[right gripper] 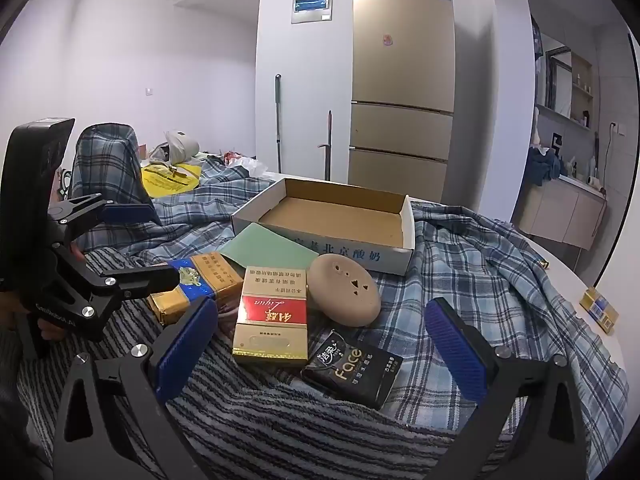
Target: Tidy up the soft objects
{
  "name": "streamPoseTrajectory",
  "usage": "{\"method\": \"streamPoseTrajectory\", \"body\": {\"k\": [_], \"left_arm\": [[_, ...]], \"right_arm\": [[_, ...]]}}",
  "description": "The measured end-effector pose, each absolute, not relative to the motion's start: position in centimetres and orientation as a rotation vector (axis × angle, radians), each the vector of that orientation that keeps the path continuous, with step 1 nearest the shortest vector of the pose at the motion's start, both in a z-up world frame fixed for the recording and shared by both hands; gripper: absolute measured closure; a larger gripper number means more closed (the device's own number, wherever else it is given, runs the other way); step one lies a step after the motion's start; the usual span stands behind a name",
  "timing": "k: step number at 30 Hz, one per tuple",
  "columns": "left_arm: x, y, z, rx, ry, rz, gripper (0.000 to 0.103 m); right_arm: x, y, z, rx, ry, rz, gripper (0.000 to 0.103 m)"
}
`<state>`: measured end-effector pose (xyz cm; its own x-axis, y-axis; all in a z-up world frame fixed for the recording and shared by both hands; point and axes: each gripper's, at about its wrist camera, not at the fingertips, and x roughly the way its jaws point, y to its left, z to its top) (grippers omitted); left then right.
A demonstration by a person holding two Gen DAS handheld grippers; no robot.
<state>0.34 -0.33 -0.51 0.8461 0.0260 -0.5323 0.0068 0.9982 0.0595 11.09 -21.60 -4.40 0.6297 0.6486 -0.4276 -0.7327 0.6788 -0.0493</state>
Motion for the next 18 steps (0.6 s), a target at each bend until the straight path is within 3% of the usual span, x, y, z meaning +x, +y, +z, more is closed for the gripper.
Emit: {"method": "streamPoseTrajectory", "body": {"k": [18], "left_arm": [[-0.17, -0.02, -0.42, 0.079, 0.577, 0.014, 0.000]], "right_arm": [[11.12, -21.21, -4.29, -0.224, 0.395, 0.799, 0.000]]}}
